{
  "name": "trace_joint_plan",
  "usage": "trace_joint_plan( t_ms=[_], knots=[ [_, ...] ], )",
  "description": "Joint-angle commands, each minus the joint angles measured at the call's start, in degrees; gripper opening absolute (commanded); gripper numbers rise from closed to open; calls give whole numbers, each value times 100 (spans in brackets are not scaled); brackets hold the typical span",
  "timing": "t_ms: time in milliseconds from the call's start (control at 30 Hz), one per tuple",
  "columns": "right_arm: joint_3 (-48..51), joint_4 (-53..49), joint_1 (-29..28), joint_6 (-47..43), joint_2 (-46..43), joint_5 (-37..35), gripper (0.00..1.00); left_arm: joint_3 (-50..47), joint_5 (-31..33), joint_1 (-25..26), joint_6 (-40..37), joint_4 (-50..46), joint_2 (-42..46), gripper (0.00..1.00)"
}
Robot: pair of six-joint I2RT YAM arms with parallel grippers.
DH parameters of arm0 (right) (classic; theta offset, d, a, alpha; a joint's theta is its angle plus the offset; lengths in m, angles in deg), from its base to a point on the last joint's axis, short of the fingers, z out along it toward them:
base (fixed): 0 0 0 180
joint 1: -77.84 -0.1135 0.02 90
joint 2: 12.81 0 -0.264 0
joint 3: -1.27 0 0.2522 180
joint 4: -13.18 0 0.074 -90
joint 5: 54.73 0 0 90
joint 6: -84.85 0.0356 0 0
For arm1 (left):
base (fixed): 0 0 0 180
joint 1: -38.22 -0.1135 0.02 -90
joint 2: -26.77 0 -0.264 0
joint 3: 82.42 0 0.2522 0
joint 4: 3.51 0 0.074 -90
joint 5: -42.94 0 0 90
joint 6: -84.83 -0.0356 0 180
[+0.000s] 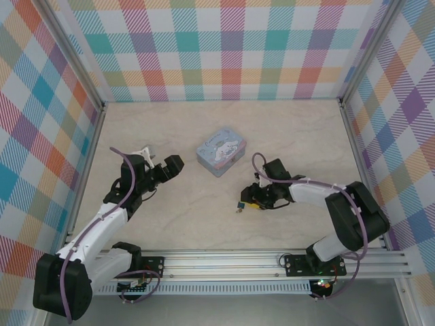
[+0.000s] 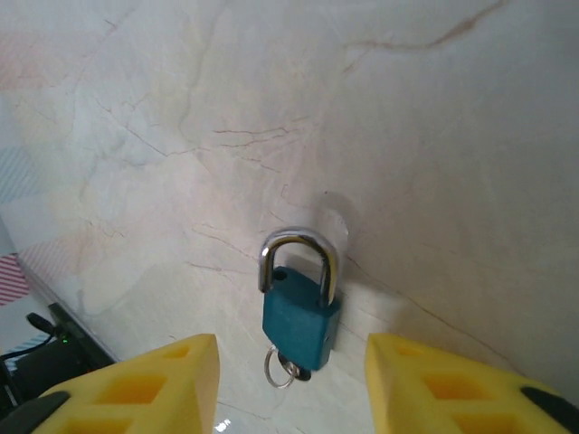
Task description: Unlock the padlock with the key
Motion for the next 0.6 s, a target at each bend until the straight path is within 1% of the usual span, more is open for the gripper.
trace_joint_plan(
  t_ms=[0, 133, 233, 300, 367, 400, 433, 567],
  knots=[
    [-356, -779, 37, -479, -612, -510, 53, 303, 271, -121, -46, -29, 3, 98],
    [-679, -1467, 93, -909, -1306, -1299, 63, 317, 952, -137, -204, -136, 145, 98],
    [-890, -1808, 224, -1248, -1779, -1741, 74, 360, 1443, -143, -471, -301, 377, 98],
    [-960, -1934, 320, -1462, -2098, -2014, 84, 427, 1747, -139, -681, -442, 524, 98],
    [-984, -1954, 414, -1701, -2407, -2319, 89, 498, 2090, -152, -924, -604, 671, 99],
    [-963, -1933, 436, -1837, -2615, -2562, 97, 522, 2288, -153, -1060, -661, 751, 99],
    [-934, -1907, 466, -1934, -2762, -2752, 100, 536, 2522, -154, -1180, -740, 832, 99],
    [-719, -1599, 623, -2584, -3182, -3338, 100, 287, 3232, -154, -1798, -545, 1093, 100]
  ],
)
